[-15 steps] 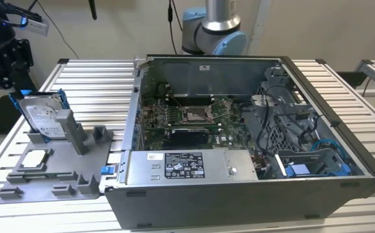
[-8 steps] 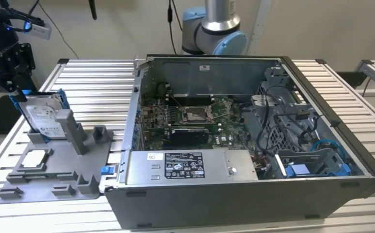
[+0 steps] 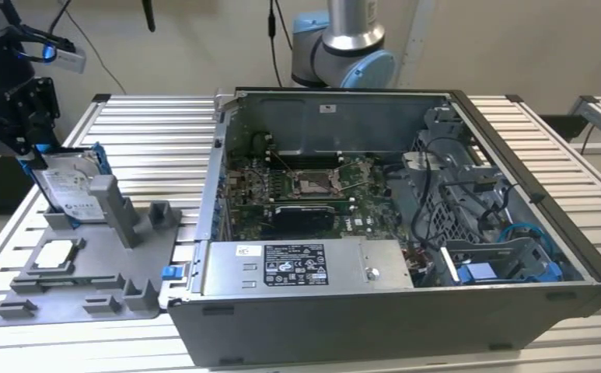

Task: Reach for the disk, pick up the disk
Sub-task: 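Pick up the disk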

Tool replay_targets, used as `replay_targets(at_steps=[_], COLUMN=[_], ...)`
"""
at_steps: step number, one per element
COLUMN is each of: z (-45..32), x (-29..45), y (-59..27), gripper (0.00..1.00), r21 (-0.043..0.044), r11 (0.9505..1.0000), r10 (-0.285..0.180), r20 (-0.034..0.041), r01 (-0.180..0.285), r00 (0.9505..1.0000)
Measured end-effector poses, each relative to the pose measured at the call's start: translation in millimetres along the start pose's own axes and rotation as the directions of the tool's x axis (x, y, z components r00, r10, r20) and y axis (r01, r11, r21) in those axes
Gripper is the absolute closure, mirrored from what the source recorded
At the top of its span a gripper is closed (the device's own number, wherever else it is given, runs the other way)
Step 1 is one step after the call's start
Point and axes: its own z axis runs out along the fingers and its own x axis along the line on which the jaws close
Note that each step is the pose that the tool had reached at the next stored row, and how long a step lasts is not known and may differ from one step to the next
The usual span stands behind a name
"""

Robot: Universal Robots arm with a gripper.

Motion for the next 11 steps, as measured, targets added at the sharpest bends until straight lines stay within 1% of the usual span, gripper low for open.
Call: replay_targets(at_steps=[11], z=[20.1], x=[-1.7], y=[2.3], gripper=[0.00], r21=[0.0005], r11=[0.9999], r10=[-0.015], r20=[0.0015], r01=[0.015], r00=[0.9999])
